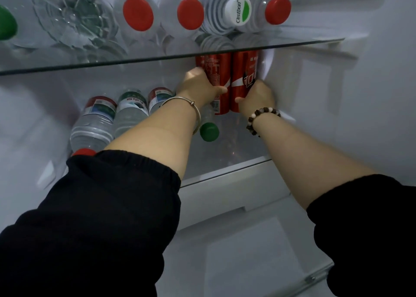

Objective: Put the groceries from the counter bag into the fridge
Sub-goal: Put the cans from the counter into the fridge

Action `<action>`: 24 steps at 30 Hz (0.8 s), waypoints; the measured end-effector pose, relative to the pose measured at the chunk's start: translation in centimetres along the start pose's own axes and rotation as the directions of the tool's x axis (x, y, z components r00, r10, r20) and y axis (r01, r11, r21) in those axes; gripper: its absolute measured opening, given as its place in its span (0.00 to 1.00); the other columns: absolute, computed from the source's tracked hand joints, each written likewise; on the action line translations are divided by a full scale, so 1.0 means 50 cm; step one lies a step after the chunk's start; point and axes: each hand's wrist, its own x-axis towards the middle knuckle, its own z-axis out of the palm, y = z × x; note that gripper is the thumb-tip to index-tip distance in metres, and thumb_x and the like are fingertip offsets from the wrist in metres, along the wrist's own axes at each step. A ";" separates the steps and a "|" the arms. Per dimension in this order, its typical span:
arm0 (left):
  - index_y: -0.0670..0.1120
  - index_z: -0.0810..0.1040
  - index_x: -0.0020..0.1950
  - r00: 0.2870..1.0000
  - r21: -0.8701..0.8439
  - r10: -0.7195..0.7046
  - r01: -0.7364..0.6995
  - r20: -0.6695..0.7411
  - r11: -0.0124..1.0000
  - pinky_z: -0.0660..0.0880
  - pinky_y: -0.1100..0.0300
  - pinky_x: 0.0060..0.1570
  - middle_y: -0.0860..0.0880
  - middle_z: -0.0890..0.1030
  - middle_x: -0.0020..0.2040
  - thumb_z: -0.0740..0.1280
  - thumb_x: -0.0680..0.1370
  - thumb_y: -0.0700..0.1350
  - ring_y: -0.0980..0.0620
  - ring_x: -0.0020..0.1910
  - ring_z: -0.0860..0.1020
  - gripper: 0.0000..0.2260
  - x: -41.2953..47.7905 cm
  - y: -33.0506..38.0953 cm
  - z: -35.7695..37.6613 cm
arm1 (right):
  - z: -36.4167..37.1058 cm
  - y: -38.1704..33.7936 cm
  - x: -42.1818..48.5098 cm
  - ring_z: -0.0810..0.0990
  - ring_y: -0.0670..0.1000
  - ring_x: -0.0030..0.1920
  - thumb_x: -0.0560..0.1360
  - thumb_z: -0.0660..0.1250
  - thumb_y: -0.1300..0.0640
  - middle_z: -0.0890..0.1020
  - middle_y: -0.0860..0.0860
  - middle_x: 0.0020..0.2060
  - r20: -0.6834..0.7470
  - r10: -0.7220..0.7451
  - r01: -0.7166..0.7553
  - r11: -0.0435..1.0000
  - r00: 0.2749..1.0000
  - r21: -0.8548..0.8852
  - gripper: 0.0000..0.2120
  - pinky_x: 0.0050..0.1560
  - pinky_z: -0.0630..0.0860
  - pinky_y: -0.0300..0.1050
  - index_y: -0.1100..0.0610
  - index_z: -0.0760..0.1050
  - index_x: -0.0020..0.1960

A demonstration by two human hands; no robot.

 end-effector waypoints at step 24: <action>0.48 0.75 0.59 0.996 0.079 -0.074 0.078 -0.048 0.994 0.75 0.47 0.56 0.47 0.80 0.56 0.75 0.65 0.61 0.45 0.56 0.78 0.28 0.022 0.006 0.011 | 0.000 -0.016 0.024 0.80 0.56 0.51 0.76 0.68 0.54 0.80 0.58 0.53 0.078 -0.054 0.072 0.966 0.995 -0.248 0.15 0.40 0.70 0.43 0.64 0.75 0.56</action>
